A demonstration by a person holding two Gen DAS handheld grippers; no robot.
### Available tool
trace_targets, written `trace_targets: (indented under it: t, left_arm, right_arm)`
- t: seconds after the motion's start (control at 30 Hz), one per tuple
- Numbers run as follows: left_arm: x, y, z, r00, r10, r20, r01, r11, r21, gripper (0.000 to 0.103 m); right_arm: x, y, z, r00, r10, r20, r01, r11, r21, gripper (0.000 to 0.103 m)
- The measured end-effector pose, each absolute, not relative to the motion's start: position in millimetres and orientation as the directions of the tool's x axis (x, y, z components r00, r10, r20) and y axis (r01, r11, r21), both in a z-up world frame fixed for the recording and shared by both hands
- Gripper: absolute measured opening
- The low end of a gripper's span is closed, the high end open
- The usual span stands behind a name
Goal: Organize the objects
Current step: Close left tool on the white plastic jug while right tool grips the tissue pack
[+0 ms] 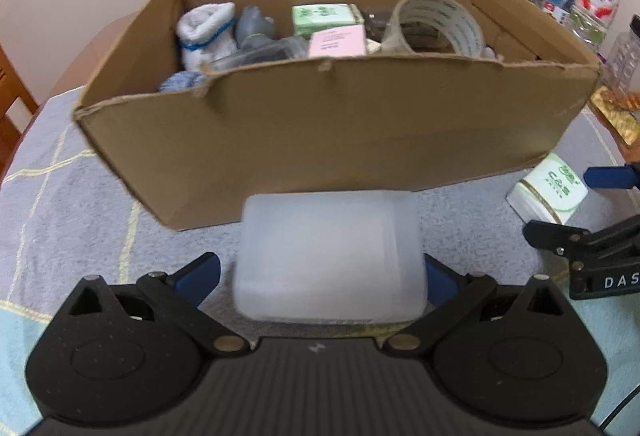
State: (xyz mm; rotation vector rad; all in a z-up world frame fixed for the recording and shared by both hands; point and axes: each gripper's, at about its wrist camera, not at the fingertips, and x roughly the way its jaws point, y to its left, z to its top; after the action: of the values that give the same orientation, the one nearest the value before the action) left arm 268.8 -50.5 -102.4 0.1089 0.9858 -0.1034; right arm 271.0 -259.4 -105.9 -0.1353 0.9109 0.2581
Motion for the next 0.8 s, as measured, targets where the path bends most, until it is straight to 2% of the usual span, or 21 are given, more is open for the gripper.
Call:
trace_targets:
  t: [0.27,0.33,0.43,0.7,0.8]
  left_arm:
    - [277,-60,-111,0.548,-0.050,-0.835,0.136,0.990,0.029,0.097]
    - [277,-60,-109,0.551,-0.064,-0.832,0.129,0.992,0.009,0.089]
    - [277,-60,-108,0.561,-0.060,-0.826,0.118,0.993,0.007,0.084]
    - [278,-59,-106,0.561,-0.068,-0.825,0.124,0.992,0.003,0.083]
    - [277,-59,-106,0.560,-0.069,-0.826,0.128,0.992,0.004,0.083]
  right_arm:
    - [272,-258,-105,0.582,0.157,-0.798,-0.270,0.963,-0.008,0.103]
    - [272,-258,-105,0.581,0.154,-0.799,-0.267,0.964,-0.008,0.103]
    - [272,-256,-105,0.579,0.150,-0.801,-0.262,0.965,-0.008,0.103]
    - [273,-247,-103,0.568,0.155,-0.808,-0.279,0.960,-0.013,0.103]
    - [270,-241,-100,0.573,0.165,-0.803,-0.301,0.954,-0.018,0.094]
